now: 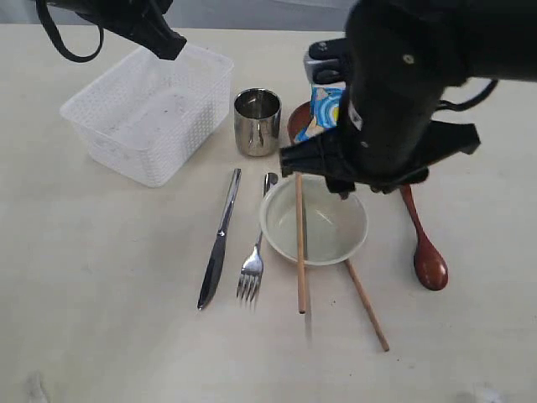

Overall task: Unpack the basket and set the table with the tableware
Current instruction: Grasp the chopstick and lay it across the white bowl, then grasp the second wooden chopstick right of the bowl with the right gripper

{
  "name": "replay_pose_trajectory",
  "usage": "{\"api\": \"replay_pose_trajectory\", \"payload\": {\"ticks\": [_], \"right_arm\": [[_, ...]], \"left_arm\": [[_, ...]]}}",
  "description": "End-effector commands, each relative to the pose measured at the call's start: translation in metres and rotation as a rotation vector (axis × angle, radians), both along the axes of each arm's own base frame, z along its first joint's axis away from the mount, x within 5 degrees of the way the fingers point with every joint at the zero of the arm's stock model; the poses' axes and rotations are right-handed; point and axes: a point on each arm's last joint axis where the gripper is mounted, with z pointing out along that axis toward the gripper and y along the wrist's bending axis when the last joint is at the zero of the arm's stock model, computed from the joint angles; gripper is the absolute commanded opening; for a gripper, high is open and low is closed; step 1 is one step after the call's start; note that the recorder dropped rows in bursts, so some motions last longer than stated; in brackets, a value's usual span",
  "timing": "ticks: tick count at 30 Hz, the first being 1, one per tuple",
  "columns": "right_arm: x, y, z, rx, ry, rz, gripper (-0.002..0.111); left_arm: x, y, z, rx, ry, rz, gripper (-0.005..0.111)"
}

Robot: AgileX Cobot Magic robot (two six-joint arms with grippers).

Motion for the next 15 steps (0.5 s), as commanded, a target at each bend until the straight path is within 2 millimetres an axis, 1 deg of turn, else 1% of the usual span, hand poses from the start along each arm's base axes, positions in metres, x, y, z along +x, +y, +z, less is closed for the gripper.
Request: {"api": "replay_pose_trajectory", "payload": {"ticks": [1,4,7,10,15], "right_arm": [[-0.034,-0.024,-0.017,0.018,0.092,0.062,0.045],[-0.054,-0.034,-0.043,0.084,0.139,0.101,0.045],[-0.063,-0.04,-0.065,0.13,0.132,0.106,0.045],[-0.068,-0.044,-0.08,0.152,0.115,0.13,0.045],[-0.073,-0.048,-0.092,0.145,0.133,0.164,0.045]], "left_arm": [[-0.001,0.001,0.0,-0.007,0.003,0.006,0.0],[-0.001,0.001,0.0,-0.007,0.003,0.006,0.0],[-0.001,0.001,0.0,-0.007,0.003,0.006,0.0],[-0.001,0.001,0.0,-0.007,0.003,0.006,0.0],[-0.001,0.001,0.0,-0.007,0.003,0.006,0.0]]}}
